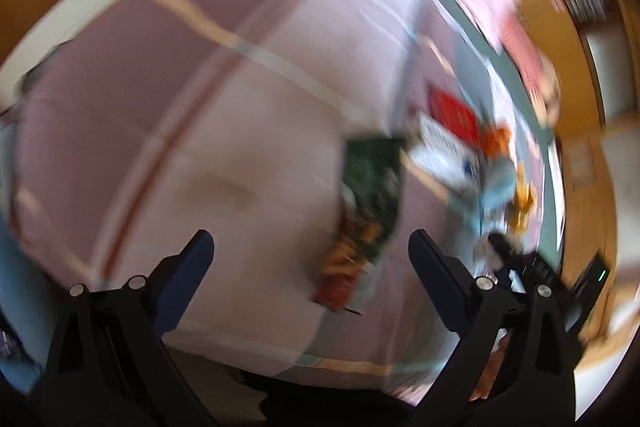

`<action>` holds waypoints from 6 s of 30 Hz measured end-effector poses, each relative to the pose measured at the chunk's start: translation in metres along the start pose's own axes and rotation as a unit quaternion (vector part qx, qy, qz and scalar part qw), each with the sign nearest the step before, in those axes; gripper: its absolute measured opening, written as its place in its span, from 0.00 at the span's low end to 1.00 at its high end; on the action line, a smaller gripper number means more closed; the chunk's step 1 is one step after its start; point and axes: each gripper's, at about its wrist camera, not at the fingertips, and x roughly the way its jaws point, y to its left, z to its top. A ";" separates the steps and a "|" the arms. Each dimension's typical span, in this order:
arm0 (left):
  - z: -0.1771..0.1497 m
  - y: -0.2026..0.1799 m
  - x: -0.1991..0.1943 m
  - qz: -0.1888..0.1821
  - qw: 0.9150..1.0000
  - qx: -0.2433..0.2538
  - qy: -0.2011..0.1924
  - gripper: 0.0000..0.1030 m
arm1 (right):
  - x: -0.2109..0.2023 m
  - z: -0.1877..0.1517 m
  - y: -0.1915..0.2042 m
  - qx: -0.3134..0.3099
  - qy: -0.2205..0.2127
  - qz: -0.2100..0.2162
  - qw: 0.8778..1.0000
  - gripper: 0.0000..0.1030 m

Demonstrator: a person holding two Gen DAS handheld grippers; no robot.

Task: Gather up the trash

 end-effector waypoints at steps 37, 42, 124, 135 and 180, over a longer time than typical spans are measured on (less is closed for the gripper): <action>-0.031 -0.067 -0.014 0.098 0.968 0.210 -0.099 0.20 | -0.011 -0.004 0.017 -0.042 -0.028 0.003 0.999 0.29; -0.029 -0.071 -0.020 0.070 0.970 0.207 -0.105 0.20 | -0.048 -0.007 0.014 -0.050 -0.075 0.022 0.996 0.29; 0.029 0.046 -0.081 0.006 0.993 -0.061 -0.103 0.96 | 0.129 0.067 0.144 -0.245 -0.053 -0.145 0.957 0.97; 0.021 0.025 -0.065 0.014 0.996 -0.040 -0.073 0.96 | 0.140 0.030 0.148 -0.341 0.028 -0.075 0.937 0.74; 0.020 0.050 -0.066 0.003 0.991 -0.105 -0.079 0.96 | 0.055 -0.031 0.104 -0.217 0.155 0.071 0.961 0.46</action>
